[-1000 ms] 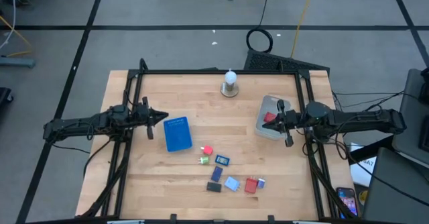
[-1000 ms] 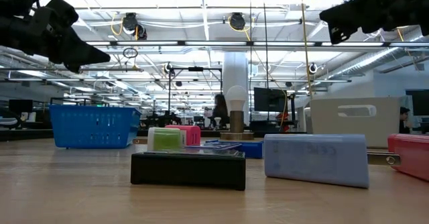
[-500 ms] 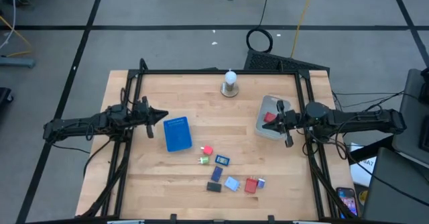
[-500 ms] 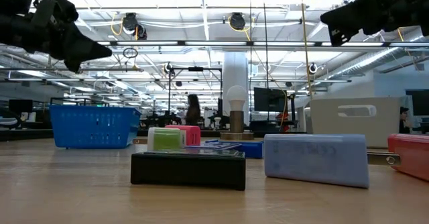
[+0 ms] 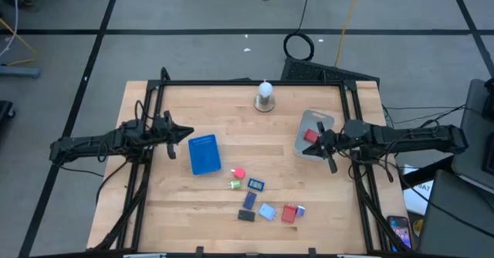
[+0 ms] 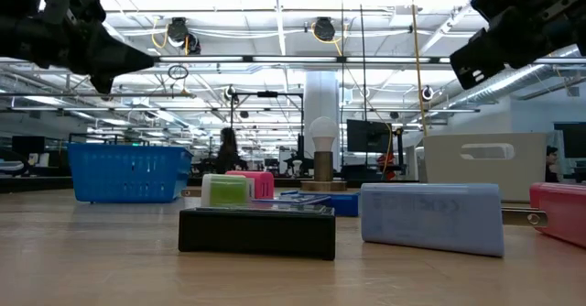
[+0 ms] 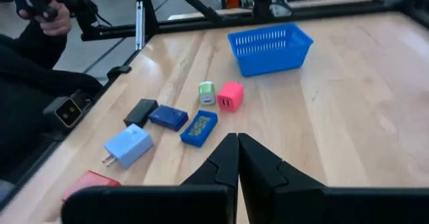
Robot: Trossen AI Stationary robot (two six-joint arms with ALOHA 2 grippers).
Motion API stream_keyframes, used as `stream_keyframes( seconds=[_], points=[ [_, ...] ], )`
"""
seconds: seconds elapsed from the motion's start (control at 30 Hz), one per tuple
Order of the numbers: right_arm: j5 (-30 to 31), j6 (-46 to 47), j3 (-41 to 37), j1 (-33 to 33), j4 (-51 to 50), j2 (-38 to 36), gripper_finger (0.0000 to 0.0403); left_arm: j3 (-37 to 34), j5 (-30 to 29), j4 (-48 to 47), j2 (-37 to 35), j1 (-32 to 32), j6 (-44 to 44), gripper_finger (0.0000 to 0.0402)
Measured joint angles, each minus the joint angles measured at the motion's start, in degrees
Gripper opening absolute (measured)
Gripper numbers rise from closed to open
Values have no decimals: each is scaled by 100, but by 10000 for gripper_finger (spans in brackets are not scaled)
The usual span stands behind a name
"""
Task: Pick & Place Office items
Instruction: Put the purple charger adapter into the gray bin
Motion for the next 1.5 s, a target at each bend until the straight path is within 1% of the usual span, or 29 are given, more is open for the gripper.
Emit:
stream_keyframes(
  seconds=[0.17, 0.33, 0.37, 0.43, 0.5, 0.57, 0.6, 0.7, 0.77, 0.83, 0.9, 1.0, 1.17, 1.27, 1.37, 1.5],
  points=[
    [5, 44, -1, 61, -245, 9, 0, 0, 61, -7, -1, 0, -125, 24],
    [11, -46, -2, 185, -323, 14, 0, 0, 46, 27, -2, -1, -15, 24],
    [13, -193, -2, 221, -334, 14, 0, 0, 79, 29, -2, -1, 42, 24],
    [65, -640, -2, 324, -372, 14, 0, 0, 365, -52, -2, 4, 367, 24],
    [356, -949, -2, 461, -321, 14, 0, 0, 611, -55, -1, -3, 478, 24],
    [718, -1123, -2, 584, -196, 12, 0, 0, 581, 83, -2, -1, 278, 24],
    [801, -1205, -2, 635, -149, 10, 0, 0, 559, 120, -2, 1, 184, 24],
    [799, -1411, -1, 794, -106, 14, 0, 0, 523, 101, -2, 1, 141, 24],
    [832, -1408, -2, 920, -78, 14, 0, 0, 354, 103, -2, 1, 91, 24],
    [977, -1424, 0, 1106, -53, 28, 0, 0, 185, 102, -2, 1, -14, 24],
    [1199, -1426, 0, 1319, -67, 125, 0, 0, 152, 31, -2, 1, 5, 24],
    [1440, -1260, 41, 1656, -166, 356, 0, 0, 153, -69, -2, 0, 48, 24],
    [2075, -582, 475, 2159, -553, 1014, 0, 0, 163, -95, -2, -1, -170, 24],
    [2160, -462, 690, 2413, -710, 1566, 4, 0, 164, -183, 0, -1, -331, 24],
    [2149, -287, 987, 2617, -690, 2084, 25, 0, 166, -162, -2, 1, -234, 24],
    [2143, 78, 1447, 2876, -873, 2719, 75, 0, 169, -168, -2, -1, -185, 24]
  ],
)
